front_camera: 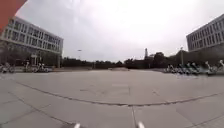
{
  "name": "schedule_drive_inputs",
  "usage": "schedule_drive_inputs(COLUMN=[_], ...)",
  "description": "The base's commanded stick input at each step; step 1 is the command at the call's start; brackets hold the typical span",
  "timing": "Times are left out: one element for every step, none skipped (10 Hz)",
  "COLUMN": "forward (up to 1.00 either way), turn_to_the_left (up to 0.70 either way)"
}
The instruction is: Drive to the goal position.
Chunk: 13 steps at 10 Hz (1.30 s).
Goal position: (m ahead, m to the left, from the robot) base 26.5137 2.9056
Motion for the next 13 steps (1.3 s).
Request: schedule_drive_inputs(forward=[0.50, 0.50, 0.50, 0.50, 0.50, 0.50, 0.50, 0.50, 0.50, 0.50, 0.50, 0.50, 0.50], turn_to_the_left=[0.00, 0.00, 0.00, 0.00, 0.00, 0.00, 0.00, 0.00, 0.00, 0.00, 0.00, 0.00, 0.00])
